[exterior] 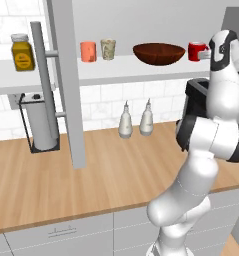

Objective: Gather all objects into one cabinet and sort the glasses and bowls to opposite sides.

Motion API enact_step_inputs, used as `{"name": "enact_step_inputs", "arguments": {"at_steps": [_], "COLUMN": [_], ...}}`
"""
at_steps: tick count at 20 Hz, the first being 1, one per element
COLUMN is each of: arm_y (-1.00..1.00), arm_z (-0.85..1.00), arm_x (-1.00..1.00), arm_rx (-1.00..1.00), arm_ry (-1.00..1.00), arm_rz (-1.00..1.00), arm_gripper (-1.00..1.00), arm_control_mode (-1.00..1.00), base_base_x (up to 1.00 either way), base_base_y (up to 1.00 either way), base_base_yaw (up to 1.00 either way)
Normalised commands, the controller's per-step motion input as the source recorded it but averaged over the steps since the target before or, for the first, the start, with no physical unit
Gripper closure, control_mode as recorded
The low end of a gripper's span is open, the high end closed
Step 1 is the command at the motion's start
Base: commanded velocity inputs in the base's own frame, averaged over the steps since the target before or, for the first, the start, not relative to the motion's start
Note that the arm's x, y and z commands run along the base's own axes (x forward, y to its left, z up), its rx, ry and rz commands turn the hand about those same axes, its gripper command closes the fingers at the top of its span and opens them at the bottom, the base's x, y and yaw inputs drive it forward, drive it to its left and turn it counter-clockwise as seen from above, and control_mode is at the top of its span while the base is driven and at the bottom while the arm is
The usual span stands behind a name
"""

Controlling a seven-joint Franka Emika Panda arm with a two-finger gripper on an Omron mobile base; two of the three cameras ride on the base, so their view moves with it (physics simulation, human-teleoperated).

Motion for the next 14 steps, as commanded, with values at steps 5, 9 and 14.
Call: {"name": "enact_step_inputs", "arguments": {"at_steps": [5,9,14], "arm_y": [0.0,0.0,0.0], "arm_z": [0.0,0.0,0.0], "arm_x": [0.19,0.16,0.11], "arm_rx": [0.0,0.0,0.0], "arm_ry": [0.0,0.0,0.0], "arm_rz": [0.0,0.0,0.0], "arm_gripper": [-1.0,-1.0,-1.0], "arm_control_mode": [-1.0,-1.0,-1.0], "base_base_x": [0.0,0.0,0.0], "base_base_y": [0.0,0.0,0.0], "base_base_yaw": [0.0,0.0,0.0]}}
